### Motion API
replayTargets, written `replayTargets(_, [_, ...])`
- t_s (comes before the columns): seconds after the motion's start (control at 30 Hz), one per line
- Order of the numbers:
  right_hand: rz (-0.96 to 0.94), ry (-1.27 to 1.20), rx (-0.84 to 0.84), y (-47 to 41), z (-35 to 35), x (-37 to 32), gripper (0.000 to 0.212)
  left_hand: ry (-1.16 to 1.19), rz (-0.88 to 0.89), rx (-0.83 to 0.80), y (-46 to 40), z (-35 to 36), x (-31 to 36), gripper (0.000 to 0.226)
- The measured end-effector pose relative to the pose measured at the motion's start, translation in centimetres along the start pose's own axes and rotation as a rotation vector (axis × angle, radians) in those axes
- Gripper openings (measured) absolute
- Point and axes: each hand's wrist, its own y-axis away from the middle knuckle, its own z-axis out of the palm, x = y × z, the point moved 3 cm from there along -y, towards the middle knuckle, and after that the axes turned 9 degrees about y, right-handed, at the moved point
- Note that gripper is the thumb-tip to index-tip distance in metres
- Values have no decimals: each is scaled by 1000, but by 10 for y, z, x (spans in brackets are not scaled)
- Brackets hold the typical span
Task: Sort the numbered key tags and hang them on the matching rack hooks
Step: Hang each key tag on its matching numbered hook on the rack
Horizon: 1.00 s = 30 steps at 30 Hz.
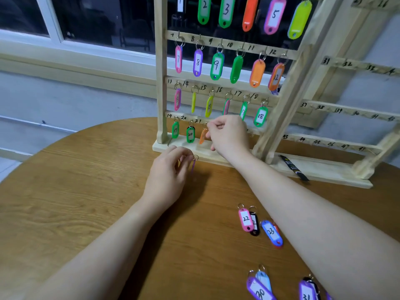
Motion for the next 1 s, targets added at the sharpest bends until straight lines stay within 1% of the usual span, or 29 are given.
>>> replayTargets(0.1, [13,57,22,-2,1,-3,31,17,-3,11,2,0,3,14])
replayTargets(0.3, [33,212,33,-1,0,-6,28,27,11,-4,6,2,9,11])
replayTargets(0.47, [15,255,17,6,-1,-3,25,38,7,3,4,1,10,20])
replayTargets(0.6, [-15,206,-66,11,-6,3,25,36,-20,27,4,-1,7,16])
replayTargets(0.67, [-31,203,-114,14,-13,11,27,0,-25,28,1,-3,6,15])
replayTargets(0.73, [-34,214,-121,20,-21,24,25,-44,-38,13,-6,-4,4,13])
replayTargets(0.83, [-48,242,-143,40,-35,43,21,-36,-74,38,-24,-4,9,13])
replayTargets(0.93, [-45,289,-189,63,-47,62,22,-43,-72,39,-47,1,18,16])
replayTargets(1.0, [-39,276,-194,71,-54,72,21,-52,-104,34,-62,8,21,18])
